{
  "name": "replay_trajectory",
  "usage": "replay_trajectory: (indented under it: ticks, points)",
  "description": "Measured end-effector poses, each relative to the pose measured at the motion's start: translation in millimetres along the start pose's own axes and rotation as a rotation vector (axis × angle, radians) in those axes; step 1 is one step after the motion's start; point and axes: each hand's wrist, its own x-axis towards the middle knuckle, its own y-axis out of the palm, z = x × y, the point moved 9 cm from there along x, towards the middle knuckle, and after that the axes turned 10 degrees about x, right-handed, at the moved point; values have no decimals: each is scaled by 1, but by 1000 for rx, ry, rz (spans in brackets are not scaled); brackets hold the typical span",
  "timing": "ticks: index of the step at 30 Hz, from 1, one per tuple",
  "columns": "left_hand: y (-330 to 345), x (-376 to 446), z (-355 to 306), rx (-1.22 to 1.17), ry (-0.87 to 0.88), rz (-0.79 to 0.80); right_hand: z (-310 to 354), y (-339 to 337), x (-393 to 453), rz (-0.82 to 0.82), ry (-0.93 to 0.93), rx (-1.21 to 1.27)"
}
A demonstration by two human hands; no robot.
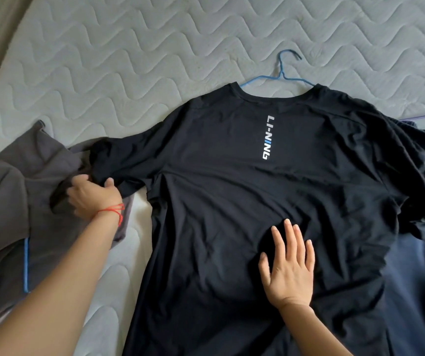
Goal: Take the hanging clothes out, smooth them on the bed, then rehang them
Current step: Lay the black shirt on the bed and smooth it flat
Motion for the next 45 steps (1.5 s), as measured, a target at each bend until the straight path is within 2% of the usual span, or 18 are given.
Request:
replay_trajectory:
  ticks: [2,4,7,11,13,17,20,22,25,27,31,33,35,37,39,41,43,45]
  points:
    - [-5,-42,-23,7,207,-89,0,0,0,27,8,5]
    - [7,-108,-58,-32,567,-87,0,-1,2,55,17,38]
    - [46,-223,-96,24,970,60,-5,-12,7,92,-14,205]
    - [103,-327,-112,277,1237,238,-44,-53,21,-2,70,550]
    - [126,-339,-103,413,1272,261,-83,-86,29,-189,229,606]
    - [138,-340,-95,492,1297,208,-175,-137,38,-514,714,703]
    - [138,-339,-96,487,1282,179,-222,-137,47,-531,1016,849]
    - [138,-339,-96,490,1276,168,-238,-123,61,-482,1145,1064]
    - [137,-339,-97,500,1276,157,-236,-110,92,-317,1172,1423]
    - [136,-339,-97,513,1275,152,-226,-102,108,-123,1116,1552]
    - [135,-339,-97,524,1270,149,-203,-102,120,251,917,1604]
    - [135,-339,-98,526,1269,146,-206,-116,123,282,844,1516]
    - [135,-339,-98,521,1268,147,-230,-137,129,152,840,1400]
    - [135,-339,-98,521,1266,148,-265,-163,133,-80,917,1410]
    - [136,-339,-98,526,1267,146,-285,-181,139,-247,943,1653]
    - [136,-339,-98,529,1268,147,-298,-202,143,-455,859,1877]
    - [136,-339,-97,530,1265,148,-304,-207,138,-540,863,1759]
    - [135,-339,-97,529,1263,151,-305,-193,129,-486,921,1486]
